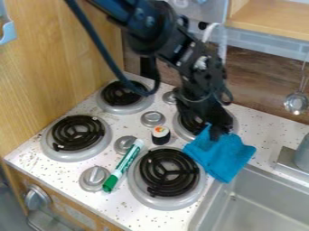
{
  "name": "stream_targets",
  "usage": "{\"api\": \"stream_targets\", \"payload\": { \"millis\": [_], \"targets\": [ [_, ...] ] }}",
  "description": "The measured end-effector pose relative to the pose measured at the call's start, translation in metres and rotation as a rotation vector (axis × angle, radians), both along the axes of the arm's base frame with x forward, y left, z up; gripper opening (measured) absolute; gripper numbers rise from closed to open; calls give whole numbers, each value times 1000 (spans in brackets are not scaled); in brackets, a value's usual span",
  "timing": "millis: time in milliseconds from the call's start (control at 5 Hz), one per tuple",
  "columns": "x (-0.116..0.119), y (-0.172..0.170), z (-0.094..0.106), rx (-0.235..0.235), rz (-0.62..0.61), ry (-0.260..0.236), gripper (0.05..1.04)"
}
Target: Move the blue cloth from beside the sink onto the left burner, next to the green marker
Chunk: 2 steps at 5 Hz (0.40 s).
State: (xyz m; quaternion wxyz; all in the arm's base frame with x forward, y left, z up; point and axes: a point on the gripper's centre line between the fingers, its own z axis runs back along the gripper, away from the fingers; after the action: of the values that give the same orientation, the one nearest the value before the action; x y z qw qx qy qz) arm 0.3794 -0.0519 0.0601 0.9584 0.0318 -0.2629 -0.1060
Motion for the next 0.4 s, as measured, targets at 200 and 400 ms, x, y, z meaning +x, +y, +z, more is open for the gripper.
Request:
{"api": "stream_targets", "payload": {
  "millis": [200,400],
  "targets": [
    [19,-9,-8,-7,-5,-19,1005],
    [30,-10,-23,-8,8,-13,1005]
  ]
}}
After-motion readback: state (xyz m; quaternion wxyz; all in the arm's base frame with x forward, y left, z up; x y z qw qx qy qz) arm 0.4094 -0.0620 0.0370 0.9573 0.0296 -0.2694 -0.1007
